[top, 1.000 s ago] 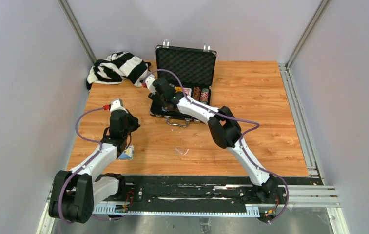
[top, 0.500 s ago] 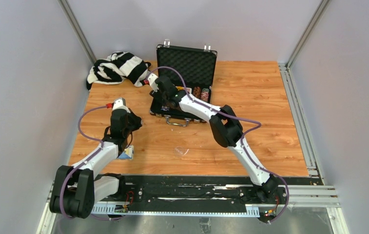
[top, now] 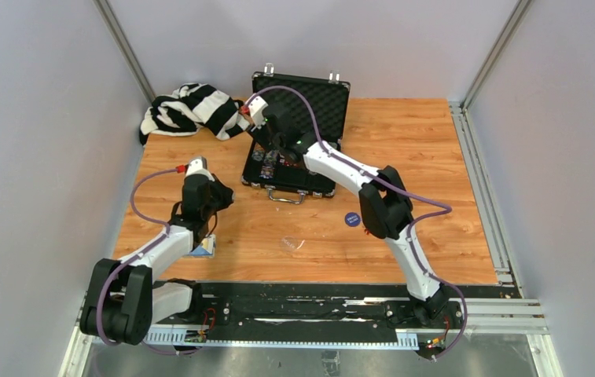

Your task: Pack up texas hold em set

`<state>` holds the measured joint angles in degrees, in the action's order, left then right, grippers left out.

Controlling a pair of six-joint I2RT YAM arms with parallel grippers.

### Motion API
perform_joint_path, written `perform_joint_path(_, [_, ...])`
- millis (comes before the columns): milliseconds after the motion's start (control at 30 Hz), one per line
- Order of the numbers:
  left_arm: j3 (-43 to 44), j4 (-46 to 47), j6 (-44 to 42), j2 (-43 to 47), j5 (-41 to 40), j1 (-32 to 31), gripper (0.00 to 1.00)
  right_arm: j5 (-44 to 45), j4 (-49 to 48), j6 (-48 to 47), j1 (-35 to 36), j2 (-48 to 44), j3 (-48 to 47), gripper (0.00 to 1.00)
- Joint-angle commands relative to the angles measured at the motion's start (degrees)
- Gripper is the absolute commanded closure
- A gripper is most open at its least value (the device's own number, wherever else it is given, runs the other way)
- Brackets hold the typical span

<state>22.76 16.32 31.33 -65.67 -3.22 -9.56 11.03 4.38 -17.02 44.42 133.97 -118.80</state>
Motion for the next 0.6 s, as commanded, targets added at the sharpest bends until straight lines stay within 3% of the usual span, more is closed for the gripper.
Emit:
perform_joint_path(0, [4.4, 2.3, 3.7, -2.6, -0.8, -2.8, 1.00, 0.1, -3.6, 2.1, -0.5, -6.2, 6.9, 0.39])
perform_joint_path(200, [12.8, 2.1, 14.3, -9.8, -2.2, -7.3, 1.00, 1.2, -7.0, 5.4, -1.7, -15.5, 18.7, 0.39])
perform_joint_path(367, [16.5, 1.7, 22.8, -15.8, -12.6, -9.2, 1.00, 0.9, -8.6, 9.4, -4.0, -24.2, 29.0, 0.39])
perform_joint_path(467, [19.3, -3.8, 28.6, -18.4, -20.1, -10.5, 1.00, 1.0, -9.3, 10.8, -5.4, -27.6, 33.7, 0.39])
perform_joint_path(567, [26.5, -16.4, 33.4, -22.2, -26.9, -11.5, 1.00, 1.1, -9.8, 11.2, -6.5, -30.1, 37.2, 0.39])
